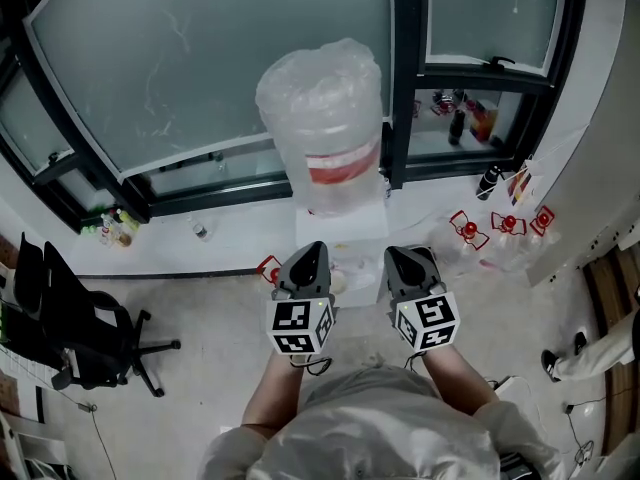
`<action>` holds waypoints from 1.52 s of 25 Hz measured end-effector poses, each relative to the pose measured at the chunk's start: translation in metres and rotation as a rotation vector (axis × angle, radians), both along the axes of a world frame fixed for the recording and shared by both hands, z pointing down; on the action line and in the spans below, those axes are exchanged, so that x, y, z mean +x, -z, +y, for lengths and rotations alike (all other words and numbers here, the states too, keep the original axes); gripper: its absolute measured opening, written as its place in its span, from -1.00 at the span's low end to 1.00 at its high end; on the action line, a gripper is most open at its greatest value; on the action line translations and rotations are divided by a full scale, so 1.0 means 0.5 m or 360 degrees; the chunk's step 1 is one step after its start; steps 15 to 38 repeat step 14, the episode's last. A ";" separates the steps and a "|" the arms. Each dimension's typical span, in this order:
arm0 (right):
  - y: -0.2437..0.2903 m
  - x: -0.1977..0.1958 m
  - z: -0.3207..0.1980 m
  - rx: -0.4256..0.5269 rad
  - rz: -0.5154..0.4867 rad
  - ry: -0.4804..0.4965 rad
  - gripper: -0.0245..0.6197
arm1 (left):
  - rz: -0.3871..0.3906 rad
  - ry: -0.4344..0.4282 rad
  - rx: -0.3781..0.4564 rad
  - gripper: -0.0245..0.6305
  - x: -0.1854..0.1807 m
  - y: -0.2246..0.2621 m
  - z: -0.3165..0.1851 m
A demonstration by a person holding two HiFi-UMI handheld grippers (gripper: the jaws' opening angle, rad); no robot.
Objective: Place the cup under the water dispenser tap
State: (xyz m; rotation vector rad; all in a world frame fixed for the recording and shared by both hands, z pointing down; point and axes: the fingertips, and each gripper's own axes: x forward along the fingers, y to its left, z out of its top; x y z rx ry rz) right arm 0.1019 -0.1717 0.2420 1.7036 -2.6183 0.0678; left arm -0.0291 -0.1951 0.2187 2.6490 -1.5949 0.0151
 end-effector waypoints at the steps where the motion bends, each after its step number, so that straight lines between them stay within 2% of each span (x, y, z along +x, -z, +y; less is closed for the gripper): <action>1: 0.000 0.000 0.000 -0.0002 0.0002 0.0003 -0.84 | 0.0001 0.0001 -0.0006 -0.87 0.000 -0.002 0.000; 12: -0.014 0.001 -0.005 -0.0023 0.0023 0.0017 -0.84 | 0.0057 -0.0021 -0.0059 -0.86 0.003 -0.025 -0.005; 38: -0.014 0.002 -0.010 -0.0021 0.0027 0.0016 -0.84 | 0.0056 -0.0025 -0.0058 -0.86 0.005 -0.026 -0.011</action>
